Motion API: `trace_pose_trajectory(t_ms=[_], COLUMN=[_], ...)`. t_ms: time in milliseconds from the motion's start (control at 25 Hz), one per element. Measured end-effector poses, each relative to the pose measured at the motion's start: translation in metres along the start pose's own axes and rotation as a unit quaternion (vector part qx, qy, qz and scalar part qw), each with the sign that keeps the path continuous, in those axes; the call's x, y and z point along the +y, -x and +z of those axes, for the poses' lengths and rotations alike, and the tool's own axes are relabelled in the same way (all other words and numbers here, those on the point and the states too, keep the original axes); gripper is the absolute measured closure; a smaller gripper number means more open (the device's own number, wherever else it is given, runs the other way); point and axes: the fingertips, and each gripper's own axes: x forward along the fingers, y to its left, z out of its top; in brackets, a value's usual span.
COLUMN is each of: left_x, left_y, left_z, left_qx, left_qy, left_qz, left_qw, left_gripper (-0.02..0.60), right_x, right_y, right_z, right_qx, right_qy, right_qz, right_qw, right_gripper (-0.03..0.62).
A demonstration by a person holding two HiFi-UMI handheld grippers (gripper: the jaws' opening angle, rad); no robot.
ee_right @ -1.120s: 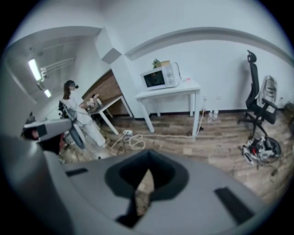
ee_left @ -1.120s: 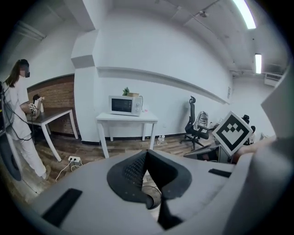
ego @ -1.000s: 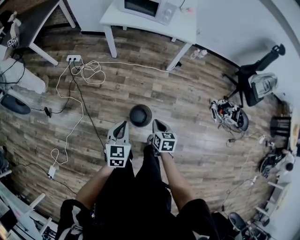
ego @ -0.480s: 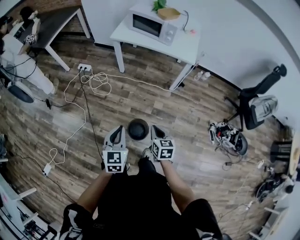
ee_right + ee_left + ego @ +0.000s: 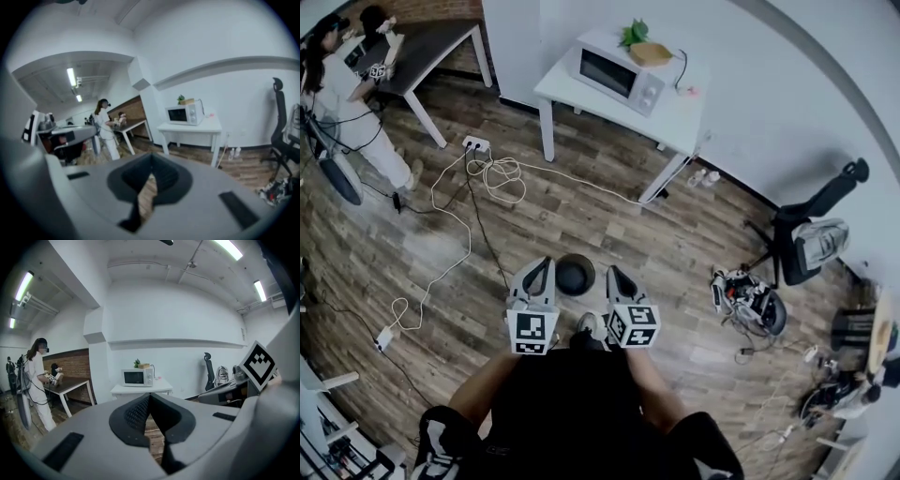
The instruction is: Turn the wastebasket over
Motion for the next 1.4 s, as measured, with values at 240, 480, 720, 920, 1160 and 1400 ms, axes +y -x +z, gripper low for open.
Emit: trace_pose_trajectory(t_ms=[240, 480, 720, 920, 1160, 1400], left_x=[0.002, 0.004, 0.009, 0.009, 0.007, 0.003], left_y=[0.003, 0.005, 0.004, 0.007, 0.005, 0.004], left_z=[0.007, 0.005, 0.004, 0.0, 0.001, -0.003], left_qx=[-0.012, -0.014, -0.012, -0.01, -0.006, -0.003], left_qy=[-0.015, -0.017, -0.013, -0.014, -0.018, -0.02], left_qz=[-0.011, -0.02, -0.02, -0.021, -0.025, -0.026], left_qw=[0.9998, 0.9996, 0.9996, 0.9996, 0.9995, 0.9995], left_gripper=[0.551, 0.551, 0.551, 0.551, 0.551, 0.551], right_x=[0.021, 0.03, 0.034, 0.038, 0.038, 0.036], right_y=[0.012, 0.016, 0.016, 0.019, 0.02, 0.021], right_z=[0.005, 0.003, 0.008, 0.004, 0.007, 0.007], right_qx=[-0.018, -0.035, -0.042, -0.046, -0.043, -0.048], right_qy=[0.006, 0.009, 0.019, 0.02, 0.017, 0.02], right_qz=[-0.004, -0.012, -0.013, -0.012, -0.011, -0.007], right_qw=[1.0, 0.999, 0.999, 0.999, 0.999, 0.999], right_gripper=[0.563, 0.563, 0.563, 0.563, 0.563, 0.563])
